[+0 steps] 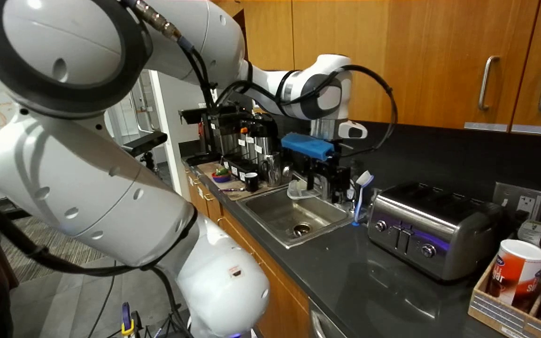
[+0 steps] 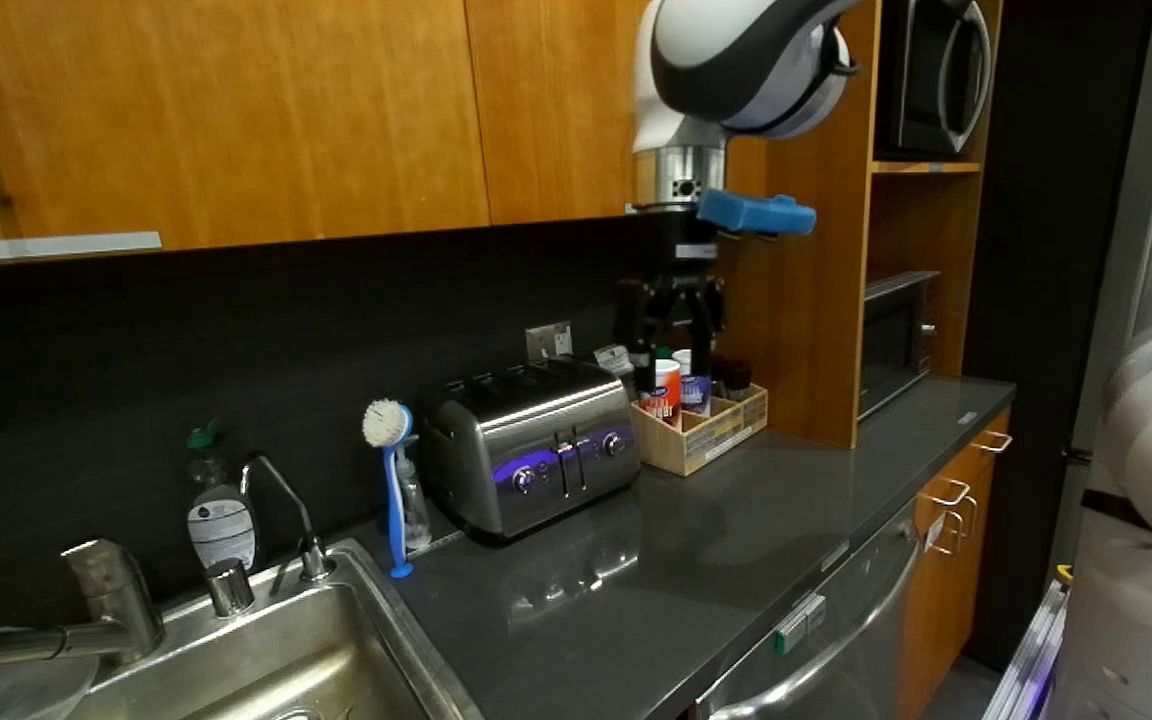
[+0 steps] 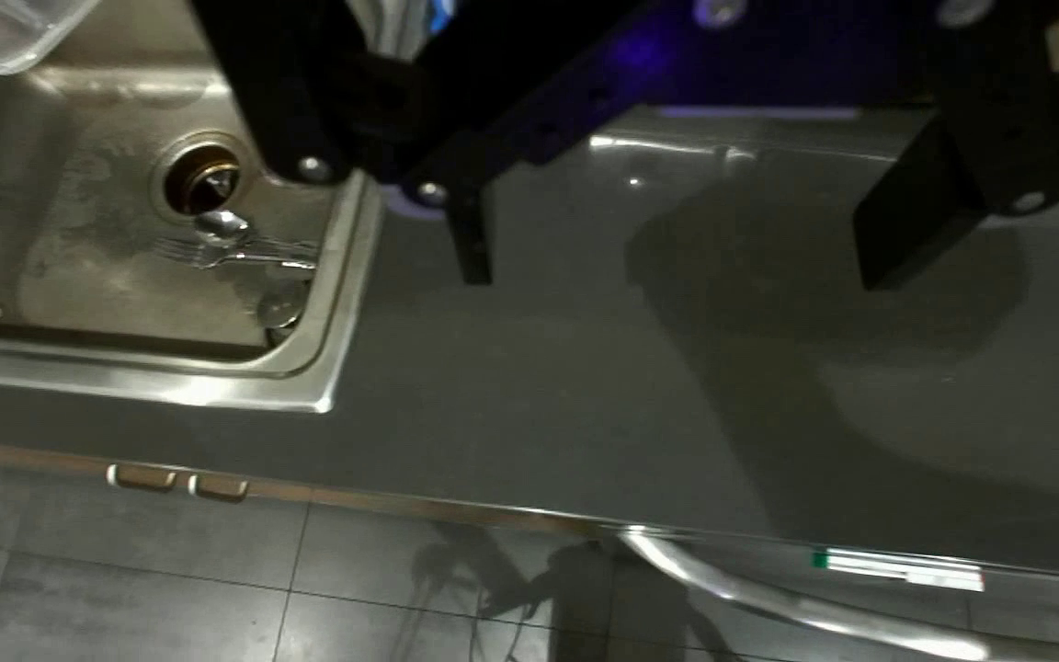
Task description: Open the second cabinet door from the left
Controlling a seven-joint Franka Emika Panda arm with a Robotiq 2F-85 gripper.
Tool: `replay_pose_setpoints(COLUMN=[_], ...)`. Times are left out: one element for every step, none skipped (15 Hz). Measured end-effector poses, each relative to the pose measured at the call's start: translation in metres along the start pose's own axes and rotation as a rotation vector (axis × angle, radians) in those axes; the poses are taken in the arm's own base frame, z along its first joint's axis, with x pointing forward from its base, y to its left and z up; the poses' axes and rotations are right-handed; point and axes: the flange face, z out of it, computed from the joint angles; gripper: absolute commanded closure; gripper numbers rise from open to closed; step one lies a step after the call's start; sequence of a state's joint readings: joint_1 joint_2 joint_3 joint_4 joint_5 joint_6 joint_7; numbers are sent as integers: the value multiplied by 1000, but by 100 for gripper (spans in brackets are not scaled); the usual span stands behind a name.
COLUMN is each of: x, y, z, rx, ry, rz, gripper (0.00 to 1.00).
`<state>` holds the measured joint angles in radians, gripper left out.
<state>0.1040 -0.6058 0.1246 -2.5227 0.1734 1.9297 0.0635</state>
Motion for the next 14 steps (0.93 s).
replay_pose_setpoints(x=[-3, -7, -12, -17, -23, -27, -30, -32, -34, -36, -37, -38, -39, -39], y=[-27, -52, -76, -97, -117, -134, -149, -163, -175, -186, -197, -206, -215, -223], z=[1, 2, 4, 7, 11, 15, 19, 22, 24, 26, 26, 26, 25, 23], rx=[8, 11, 8, -2, -16, -25, -30, -31, -27, -20, -9, 4, 20, 39], ry=[2, 2, -1, -6, -8, -1, 17, 43, 72, 104, 139, 176, 215, 256], rz=[-20, -42, -67, -93, -120, -140, -159, -175, -191, -205, -217, -230, -241, -250], gripper=[0, 0, 0, 0, 0, 0, 0, 0, 0, 0, 0, 0, 0, 0])
